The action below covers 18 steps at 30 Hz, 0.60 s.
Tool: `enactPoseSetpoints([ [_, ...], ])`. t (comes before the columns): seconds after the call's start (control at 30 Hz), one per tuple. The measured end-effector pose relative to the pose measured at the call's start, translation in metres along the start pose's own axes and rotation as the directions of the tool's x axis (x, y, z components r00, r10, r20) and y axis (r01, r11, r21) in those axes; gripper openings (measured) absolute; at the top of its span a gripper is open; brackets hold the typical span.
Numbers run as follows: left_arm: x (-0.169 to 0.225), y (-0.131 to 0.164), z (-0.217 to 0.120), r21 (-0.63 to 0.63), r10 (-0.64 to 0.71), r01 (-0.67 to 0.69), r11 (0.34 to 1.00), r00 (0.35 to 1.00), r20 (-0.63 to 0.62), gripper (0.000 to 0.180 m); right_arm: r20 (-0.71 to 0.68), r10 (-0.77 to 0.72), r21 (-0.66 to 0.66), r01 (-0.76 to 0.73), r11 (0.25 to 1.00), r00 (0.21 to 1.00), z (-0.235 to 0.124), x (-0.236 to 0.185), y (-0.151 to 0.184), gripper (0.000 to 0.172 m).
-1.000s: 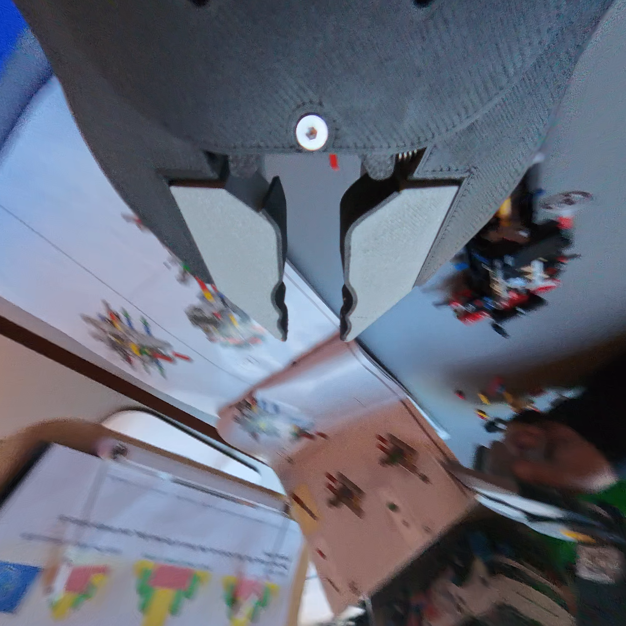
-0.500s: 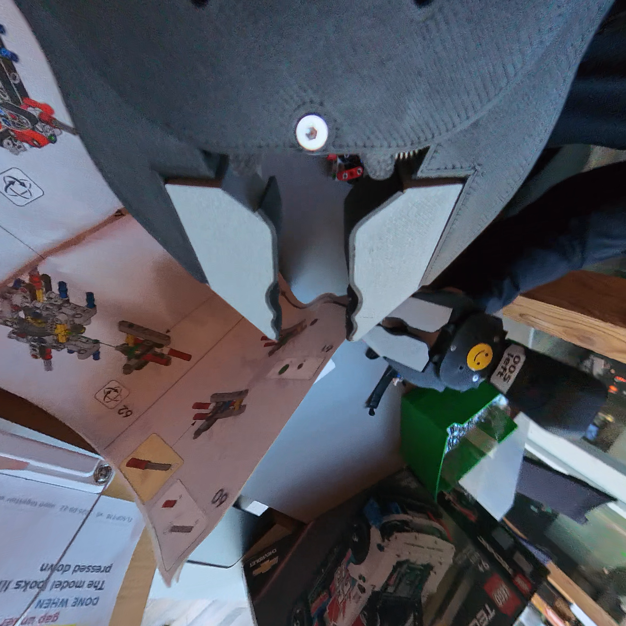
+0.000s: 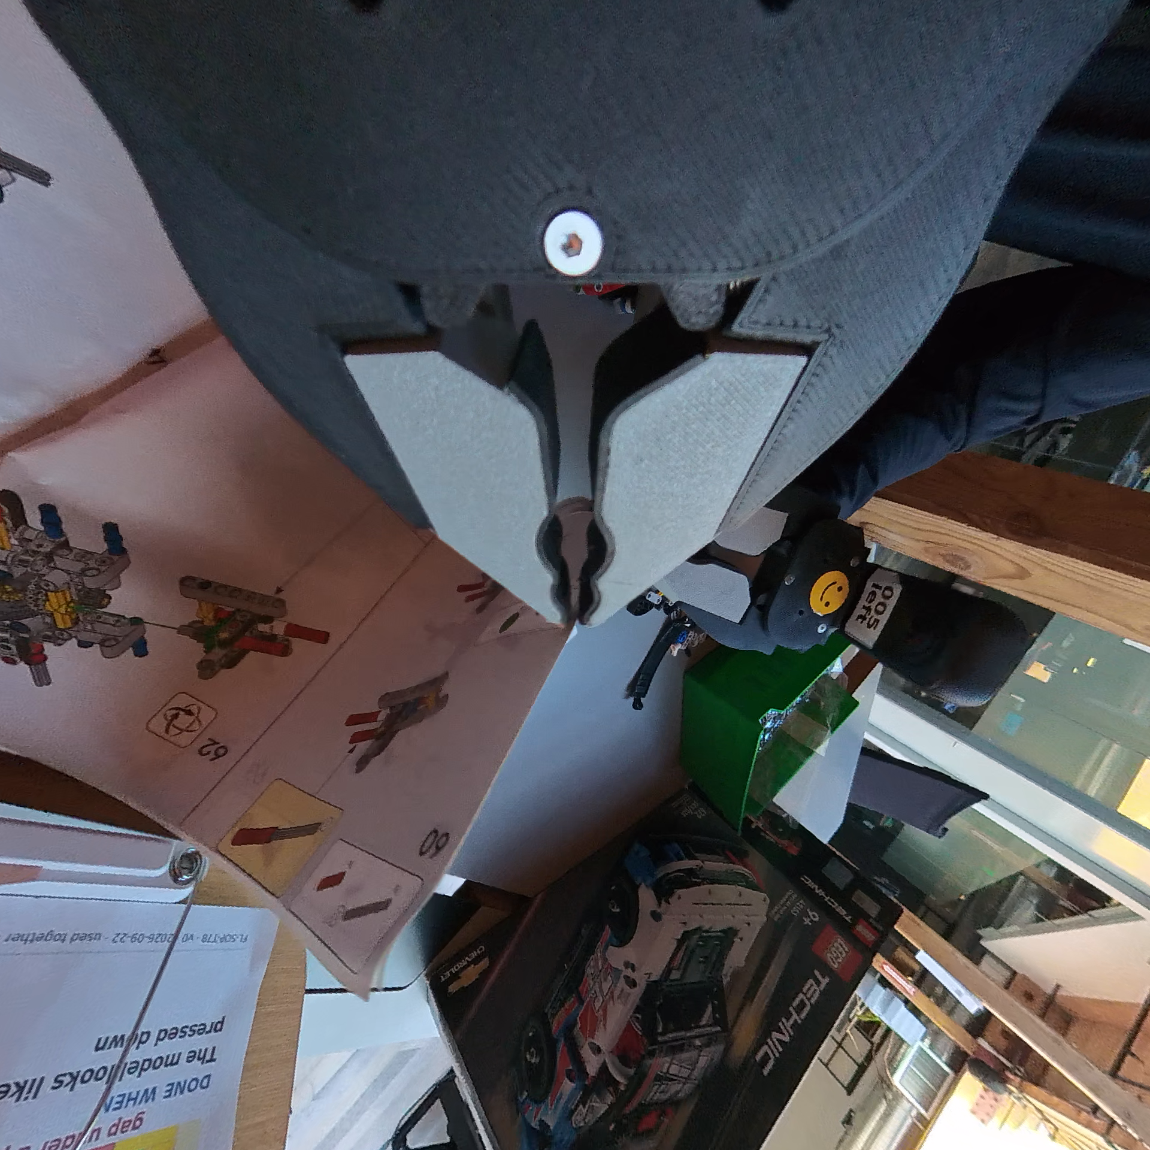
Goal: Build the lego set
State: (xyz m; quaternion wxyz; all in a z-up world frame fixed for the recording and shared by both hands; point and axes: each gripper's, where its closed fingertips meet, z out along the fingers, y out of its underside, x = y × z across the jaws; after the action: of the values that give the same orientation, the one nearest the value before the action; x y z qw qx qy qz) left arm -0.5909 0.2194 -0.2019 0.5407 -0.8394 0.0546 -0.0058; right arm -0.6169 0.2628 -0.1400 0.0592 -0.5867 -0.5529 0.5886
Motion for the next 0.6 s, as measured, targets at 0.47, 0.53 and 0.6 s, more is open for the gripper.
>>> enactPoseSetpoints([
  [0.47, -0.005, -0.016, -0.017, 0.060, -0.157, 0.163, 0.985, 0.983, -0.100, 0.031, 0.070, -0.013, 0.030, 0.011, 0.999, 0.997, -0.005, -0.016, -0.001, 0.000],
  [0.53, -0.011, -0.024, -0.025, 0.097, -0.214, 0.227, 0.969, 0.969, -0.122, 0.033, 0.078, -0.017, 0.025, 0.015, 1.000, 0.997, -0.005, -0.019, 0.000, 0.000],
  [0.6, -0.015, -0.029, -0.029, 0.119, -0.264, 0.280, 0.953, 0.955, -0.138, 0.036, 0.078, -0.023, 0.018, 0.022, 1.000, 0.997, -0.004, -0.020, 0.002, 0.000],
])
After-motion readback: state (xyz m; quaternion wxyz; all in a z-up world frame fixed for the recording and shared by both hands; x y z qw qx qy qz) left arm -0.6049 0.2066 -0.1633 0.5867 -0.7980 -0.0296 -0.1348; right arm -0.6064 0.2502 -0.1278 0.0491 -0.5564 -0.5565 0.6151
